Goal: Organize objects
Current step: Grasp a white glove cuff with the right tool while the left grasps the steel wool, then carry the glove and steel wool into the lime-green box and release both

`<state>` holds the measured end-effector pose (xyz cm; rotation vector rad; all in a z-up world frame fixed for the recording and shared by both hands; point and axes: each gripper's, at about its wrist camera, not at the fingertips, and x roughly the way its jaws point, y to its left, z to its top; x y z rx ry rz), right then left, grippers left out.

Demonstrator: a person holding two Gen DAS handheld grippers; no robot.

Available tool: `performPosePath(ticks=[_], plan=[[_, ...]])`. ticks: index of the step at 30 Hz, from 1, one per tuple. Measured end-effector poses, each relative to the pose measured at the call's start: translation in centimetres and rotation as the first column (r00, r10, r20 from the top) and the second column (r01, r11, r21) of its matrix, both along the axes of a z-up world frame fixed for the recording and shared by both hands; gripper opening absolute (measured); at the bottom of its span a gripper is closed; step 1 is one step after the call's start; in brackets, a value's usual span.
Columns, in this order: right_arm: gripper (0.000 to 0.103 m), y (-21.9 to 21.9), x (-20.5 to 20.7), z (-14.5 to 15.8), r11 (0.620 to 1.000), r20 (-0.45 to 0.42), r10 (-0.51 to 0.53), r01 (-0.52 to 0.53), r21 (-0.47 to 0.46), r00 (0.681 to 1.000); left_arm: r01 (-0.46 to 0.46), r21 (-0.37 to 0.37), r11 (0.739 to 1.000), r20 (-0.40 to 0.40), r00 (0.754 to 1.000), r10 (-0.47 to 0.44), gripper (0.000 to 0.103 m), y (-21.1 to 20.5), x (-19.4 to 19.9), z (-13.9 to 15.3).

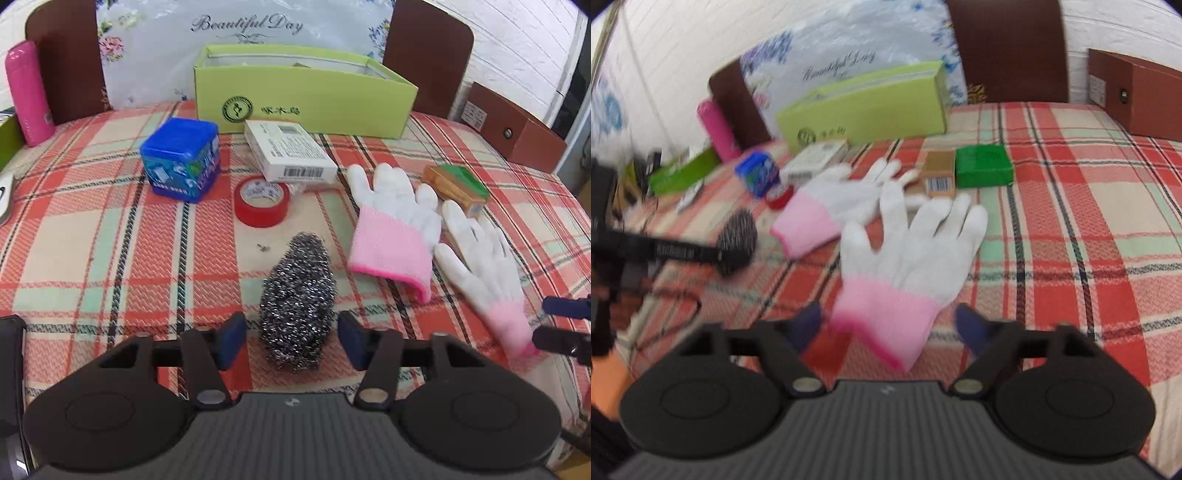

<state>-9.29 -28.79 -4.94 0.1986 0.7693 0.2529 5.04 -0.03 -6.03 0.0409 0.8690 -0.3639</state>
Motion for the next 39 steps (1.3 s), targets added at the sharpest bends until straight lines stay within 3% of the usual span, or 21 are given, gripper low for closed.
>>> performPosePath(ticks=[3,6,11,12,13,14,16,19,20,22,27,34,39], plan=[[0.092,0.0,1.7,0.1,0.998,0.039,-0.059,0.059,-0.006,0.998,-0.033,0.003,0.999,-0.003,0.999,0.033,0.065,0.1,0.6,0.1],[0.094,0.2,3.8,-0.9,0.993,0.023,-0.117,0.118,-0.032,0.993,-0.034,-0.018,0.999,-0.008,0.999,0.034,0.065,0.2,0.7,0.2],[0.094,1.7,5.2,-2.6,0.988,0.010,-0.102,0.102,-0.113,0.995,-0.013,-0.039,0.999,-0.003,1.000,0.013,0.065,-0.3,0.7,0.3],[0.086,2.4,5.1,-2.7,0.988,0.023,-0.078,0.080,-0.134,0.997,-0.010,-0.035,0.999,-0.003,1.000,0.010,0.065,-0.4,0.8,0.2],[0.072,2.9,5.0,-2.8,0.986,0.036,-0.057,0.062,-0.154,0.998,-0.009,-0.033,0.999,-0.006,1.000,0.009,0.065,-0.6,1.0,0.1],[0.066,3.4,5.0,-2.9,0.983,0.048,-0.046,0.053,-0.176,0.998,-0.008,-0.033,0.999,-0.009,1.000,0.008,0.065,-0.6,1.1,0.1],[0.039,4.2,4.8,-3.0,0.976,0.077,-0.026,0.042,-0.212,0.997,-0.004,-0.035,0.999,-0.013,1.000,0.004,0.064,-0.7,1.2,-0.1],[0.013,4.6,4.7,-2.7,0.980,0.082,-0.014,0.030,-0.199,0.997,-0.006,-0.045,0.999,-0.023,1.000,0.005,0.052,-0.7,1.3,-0.4],[0.012,4.8,4.7,-2.5,0.979,0.082,-0.002,0.019,-0.205,0.997,-0.011,-0.043,0.999,-0.022,1.000,0.010,0.045,-0.7,1.3,-0.4],[0.010,5.1,4.3,-2.1,0.978,0.092,0.020,0.000,-0.207,0.996,-0.010,-0.046,0.999,-0.018,1.000,0.009,0.042,-0.5,1.1,-0.3],[0.010,4.5,3.1,1.0,0.993,0.140,0.057,-0.042,-0.108,0.989,0.003,-0.110,0.994,-0.001,1.000,-0.003,0.040,-0.1,0.8,1.3],[0.010,3.2,5.9,6.2,0.997,0.263,0.070,-0.062,-0.038,0.962,0.072,-0.149,0.986,0.146,0.988,-0.050,0.040,-1.2,2.3,7.0],[0.010,3.1,10.1,9.6,0.996,0.367,0.073,-0.052,-0.066,0.927,0.101,-0.155,0.983,0.248,0.967,-0.060,0.040,-2.8,5.5,11.0]])
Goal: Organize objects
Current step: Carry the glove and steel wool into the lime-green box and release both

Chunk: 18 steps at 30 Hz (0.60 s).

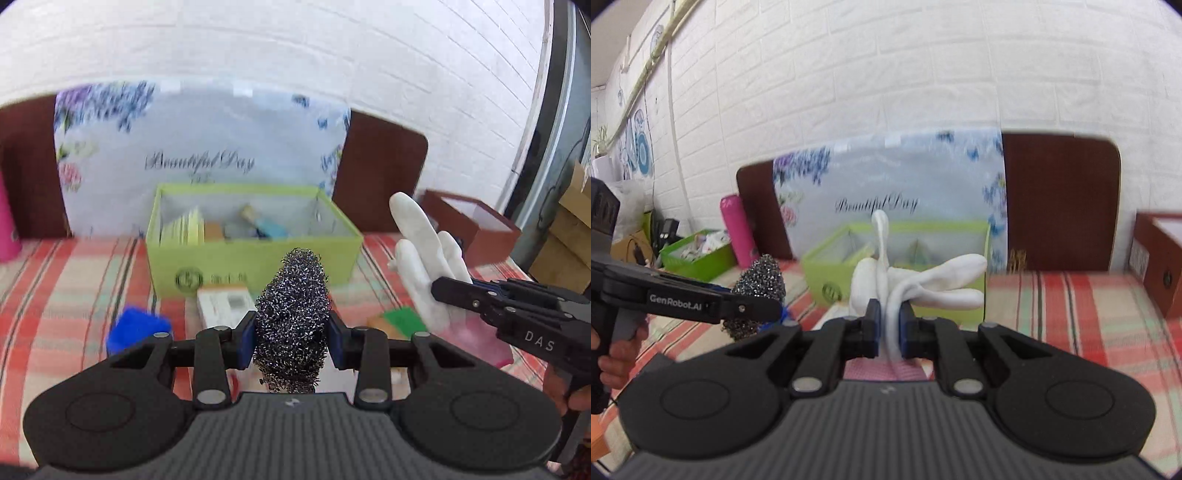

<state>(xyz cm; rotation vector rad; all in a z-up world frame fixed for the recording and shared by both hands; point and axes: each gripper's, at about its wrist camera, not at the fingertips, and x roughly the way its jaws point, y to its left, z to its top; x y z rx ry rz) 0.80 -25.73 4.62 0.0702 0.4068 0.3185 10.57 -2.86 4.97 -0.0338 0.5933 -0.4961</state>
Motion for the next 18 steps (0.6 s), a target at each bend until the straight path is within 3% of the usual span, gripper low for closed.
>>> performPosePath(ticks=[5,10,18], plan=[[0.010,0.4,5.8,2.1,1.000,0.086,-0.008,0.008,-0.005,0.996,-0.043,-0.022,0.999,0.041,0.998,0.043,0.040,-1.6,5.1,2.4],[0.010,0.9,12.6,2.0,0.999,0.103,-0.014,0.017,-0.031,0.995,-0.092,-0.031,0.995,0.045,0.995,0.093,0.041,-3.5,11.0,3.6],[0.010,1.4,21.1,-1.6,0.994,0.063,-0.026,0.032,-0.100,0.998,-0.133,0.007,0.991,0.001,0.991,0.133,0.041,-5.6,17.7,0.7]])
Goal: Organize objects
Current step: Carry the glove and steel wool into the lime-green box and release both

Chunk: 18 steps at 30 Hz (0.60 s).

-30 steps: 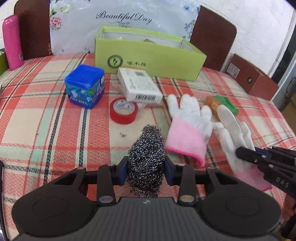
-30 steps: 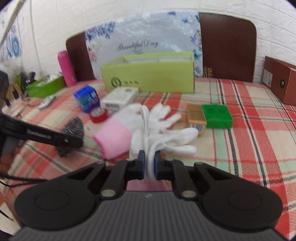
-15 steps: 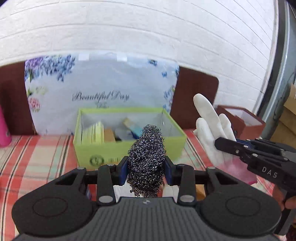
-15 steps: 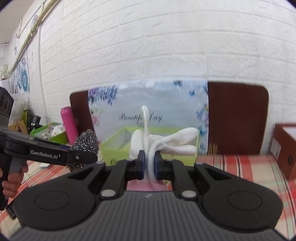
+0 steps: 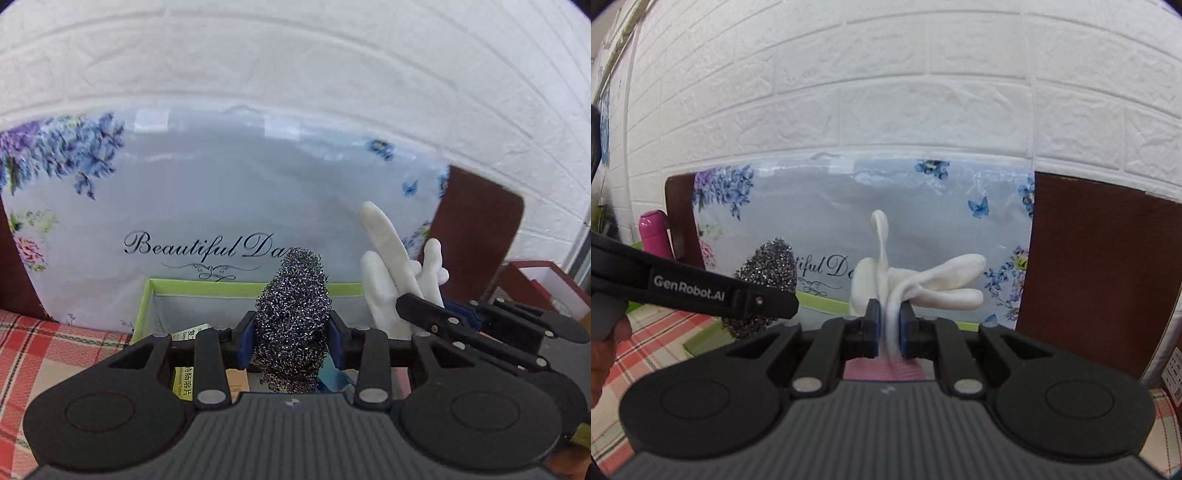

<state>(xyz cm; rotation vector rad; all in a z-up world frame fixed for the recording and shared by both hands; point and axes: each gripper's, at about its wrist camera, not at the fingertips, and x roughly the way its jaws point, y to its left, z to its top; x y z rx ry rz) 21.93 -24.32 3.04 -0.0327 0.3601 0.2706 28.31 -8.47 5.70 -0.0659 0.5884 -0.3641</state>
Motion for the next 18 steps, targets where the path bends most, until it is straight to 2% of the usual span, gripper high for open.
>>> performPosePath(ticks=[3,4,5,6,7,8,10,13,14,18], plan=[[0.013,0.3,2.2,-1.9,1.000,-0.037,0.010,-0.011,-0.018,0.999,-0.002,0.013,1.000,-0.020,1.000,0.003,0.042,-0.2,1.4,-1.6],[0.013,0.4,3.1,-2.7,0.999,-0.066,0.014,-0.016,-0.028,0.998,-0.003,0.022,1.000,-0.026,1.000,0.003,0.045,-0.2,1.8,-2.2],[0.016,0.6,3.7,-3.4,0.999,-0.095,0.013,-0.016,-0.039,0.995,-0.006,0.034,0.999,-0.027,1.000,0.007,0.054,-0.3,2.0,-2.8],[0.029,0.7,4.3,-4.3,0.998,-0.132,0.011,-0.019,-0.058,0.991,-0.016,0.049,0.999,-0.020,1.000,0.017,0.060,-0.3,2.1,-3.4],[0.043,0.8,4.6,-5.0,0.997,-0.151,-0.005,-0.007,-0.078,0.988,-0.030,0.061,0.998,-0.011,0.999,0.031,0.072,-0.3,1.9,-3.8],[0.048,0.9,4.5,-5.6,0.995,-0.150,-0.024,0.009,-0.096,0.988,-0.044,0.071,0.997,0.001,0.999,0.044,0.079,-0.2,1.8,-4.1],[0.063,0.7,4.2,-6.1,0.993,-0.135,-0.038,0.022,-0.119,0.990,-0.058,0.083,0.995,0.019,0.998,0.056,0.080,0.0,1.5,-4.3],[0.075,0.0,3.4,-5.7,0.994,-0.124,-0.043,0.030,-0.104,0.991,-0.076,0.092,0.993,-0.006,0.997,0.077,0.080,0.5,1.3,-4.2],[0.077,-0.2,3.0,-5.3,0.995,-0.114,-0.041,0.031,-0.091,0.993,-0.086,0.084,0.993,-0.014,0.996,0.088,0.080,0.8,1.1,-3.9],[0.099,-1.6,0.0,-2.2,0.998,-0.038,-0.059,0.058,-0.020,0.998,-0.113,0.057,0.992,-0.015,0.993,0.114,0.080,1.7,-0.8,-2.0]])
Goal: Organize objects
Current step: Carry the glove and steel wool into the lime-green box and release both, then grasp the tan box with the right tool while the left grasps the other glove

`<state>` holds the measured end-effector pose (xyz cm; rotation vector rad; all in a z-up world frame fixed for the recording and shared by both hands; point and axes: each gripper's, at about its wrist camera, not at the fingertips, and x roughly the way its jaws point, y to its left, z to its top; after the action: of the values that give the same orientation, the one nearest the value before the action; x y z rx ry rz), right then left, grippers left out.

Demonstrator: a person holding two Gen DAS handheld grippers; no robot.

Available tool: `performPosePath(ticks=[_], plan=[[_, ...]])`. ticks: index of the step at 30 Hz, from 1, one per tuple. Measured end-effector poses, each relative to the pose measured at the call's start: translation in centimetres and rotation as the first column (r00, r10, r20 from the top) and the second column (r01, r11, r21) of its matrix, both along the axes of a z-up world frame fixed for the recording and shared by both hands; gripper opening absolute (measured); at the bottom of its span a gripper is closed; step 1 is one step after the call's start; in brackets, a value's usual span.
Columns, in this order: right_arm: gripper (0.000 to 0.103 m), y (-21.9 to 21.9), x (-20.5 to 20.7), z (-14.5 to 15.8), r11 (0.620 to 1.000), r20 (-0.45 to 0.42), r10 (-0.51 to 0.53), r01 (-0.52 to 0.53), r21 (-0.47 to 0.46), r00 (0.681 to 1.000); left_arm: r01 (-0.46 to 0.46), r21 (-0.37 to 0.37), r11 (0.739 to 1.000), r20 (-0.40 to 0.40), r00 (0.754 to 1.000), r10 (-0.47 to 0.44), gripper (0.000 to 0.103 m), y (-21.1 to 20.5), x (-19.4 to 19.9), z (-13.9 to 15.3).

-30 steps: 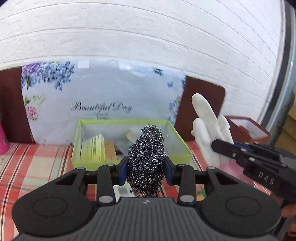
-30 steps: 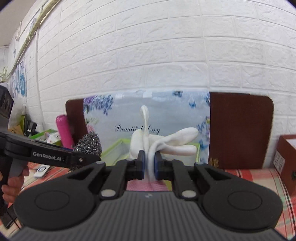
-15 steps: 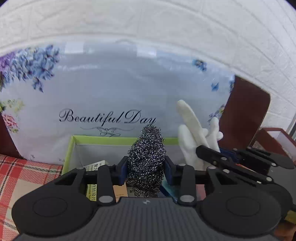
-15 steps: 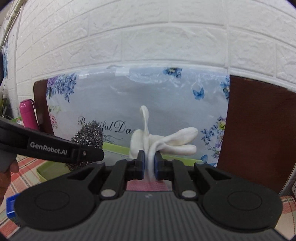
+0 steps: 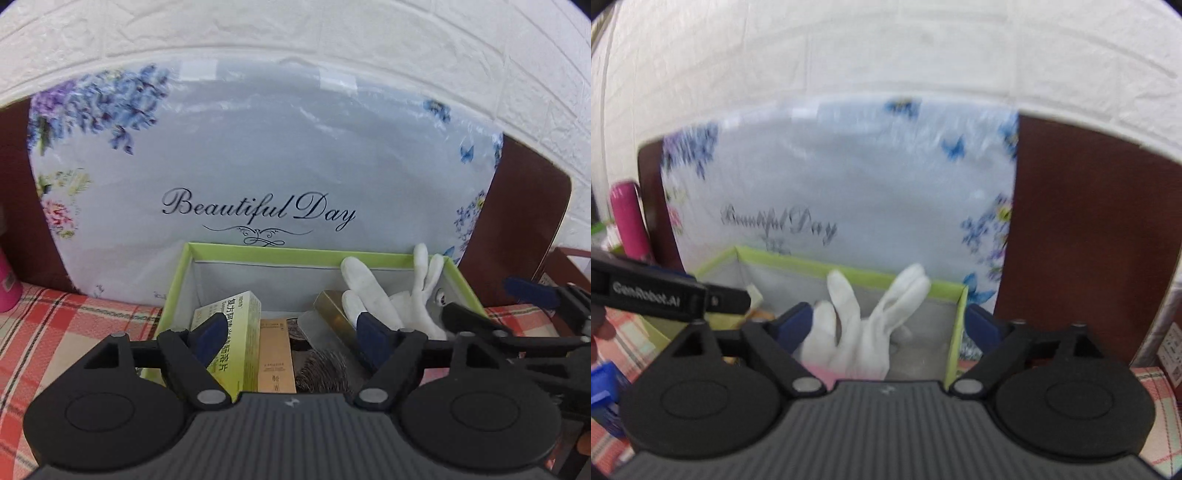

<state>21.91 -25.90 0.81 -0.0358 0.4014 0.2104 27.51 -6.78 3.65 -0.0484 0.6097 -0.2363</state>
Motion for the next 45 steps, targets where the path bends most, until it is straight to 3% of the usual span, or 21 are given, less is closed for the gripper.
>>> performPosePath(ticks=[5,10,15,25,37,42,45], plan=[[0.103,-0.8,-5.4,3.4,0.998,0.098,-0.015,0.009,0.060,0.995,-0.005,-0.013,1.000,0.015,1.000,0.005,0.083,0.4,-4.0,2.0],[0.103,-1.5,-10.6,5.7,0.993,0.093,-0.040,0.029,0.115,0.995,-0.023,0.005,1.000,0.051,0.998,0.022,0.083,0.5,-8.6,3.1],[0.103,-1.8,-15.5,5.9,0.991,0.089,-0.048,0.037,0.126,0.995,-0.049,0.040,0.998,0.102,0.994,0.045,0.085,0.8,-13.1,2.9],[0.103,-1.5,-21.9,1.5,0.985,-0.024,-0.069,0.072,0.155,0.997,-0.063,0.045,0.997,0.011,0.998,0.063,0.086,1.1,-18.6,-1.1],[0.103,-1.5,-25.4,-4.1,0.987,-0.188,-0.112,0.131,0.093,0.976,-0.078,0.089,0.993,-0.080,0.993,0.085,0.086,1.3,-20.4,-4.7],[0.103,-2.0,-26.0,-4.9,0.985,-0.210,-0.119,0.141,0.095,0.970,-0.030,0.075,0.997,-0.094,0.995,0.037,0.086,1.0,-20.9,-5.2],[0.103,-2.4,-26.1,-5.1,0.983,-0.216,-0.128,0.153,0.102,0.968,0.060,0.041,0.997,-0.109,0.993,-0.055,0.086,0.6,-21.1,-5.6]])
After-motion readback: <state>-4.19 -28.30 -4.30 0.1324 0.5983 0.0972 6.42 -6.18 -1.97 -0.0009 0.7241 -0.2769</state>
